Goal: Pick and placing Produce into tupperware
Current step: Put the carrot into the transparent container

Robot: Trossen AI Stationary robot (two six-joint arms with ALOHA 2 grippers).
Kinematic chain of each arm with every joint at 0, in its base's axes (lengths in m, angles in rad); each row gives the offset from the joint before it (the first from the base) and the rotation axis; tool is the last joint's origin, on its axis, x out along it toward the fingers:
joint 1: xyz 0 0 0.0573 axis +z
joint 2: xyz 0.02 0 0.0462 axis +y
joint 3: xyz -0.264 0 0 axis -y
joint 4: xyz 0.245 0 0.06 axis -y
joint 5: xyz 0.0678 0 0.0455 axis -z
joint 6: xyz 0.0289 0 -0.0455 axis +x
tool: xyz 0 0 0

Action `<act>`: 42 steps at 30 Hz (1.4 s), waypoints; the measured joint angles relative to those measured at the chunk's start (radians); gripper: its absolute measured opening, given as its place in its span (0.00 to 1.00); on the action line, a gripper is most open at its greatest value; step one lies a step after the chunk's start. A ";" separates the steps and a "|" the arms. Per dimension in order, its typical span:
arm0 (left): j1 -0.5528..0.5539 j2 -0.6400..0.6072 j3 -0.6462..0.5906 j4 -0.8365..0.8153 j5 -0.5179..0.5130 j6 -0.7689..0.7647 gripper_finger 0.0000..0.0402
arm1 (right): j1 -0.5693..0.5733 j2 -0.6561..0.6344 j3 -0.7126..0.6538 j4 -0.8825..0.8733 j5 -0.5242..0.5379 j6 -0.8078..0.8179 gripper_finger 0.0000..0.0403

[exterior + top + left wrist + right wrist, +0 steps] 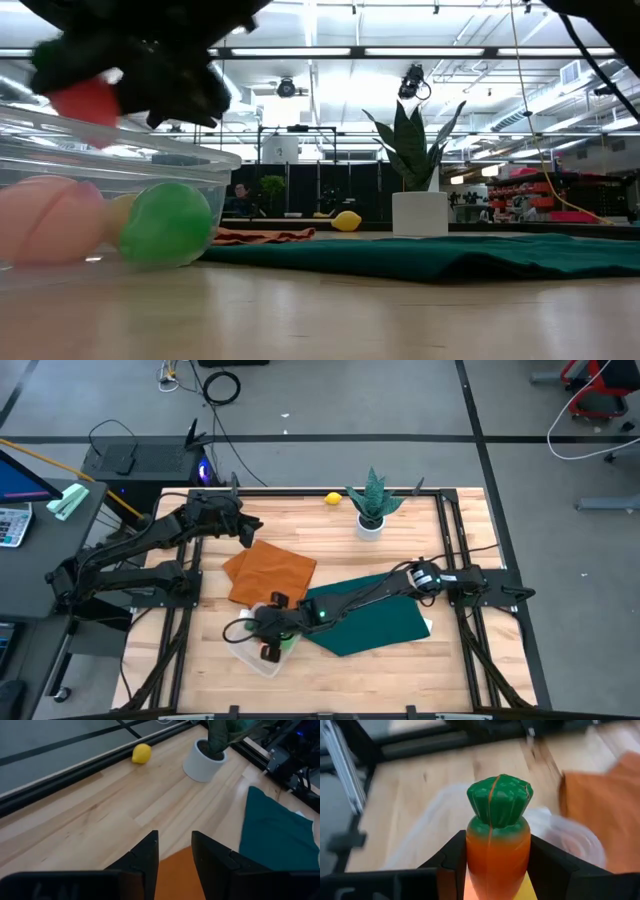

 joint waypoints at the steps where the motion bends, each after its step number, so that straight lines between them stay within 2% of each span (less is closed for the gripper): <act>1: 0.000 0.000 0.000 0.004 0.000 0.000 0.31 | 0.000 0.011 0.000 0.045 0.000 0.001 0.32; 5: 0.000 0.000 0.000 -0.002 0.000 0.000 0.31 | 0.003 0.050 0.001 0.152 0.003 0.005 0.32; 13: 0.001 0.000 0.000 -0.007 0.000 0.001 0.30 | 0.002 0.107 0.001 0.221 0.014 0.025 0.32; 42: 0.001 0.000 0.000 -0.007 0.000 0.000 0.29 | -0.020 0.109 0.000 0.334 0.035 -0.029 0.32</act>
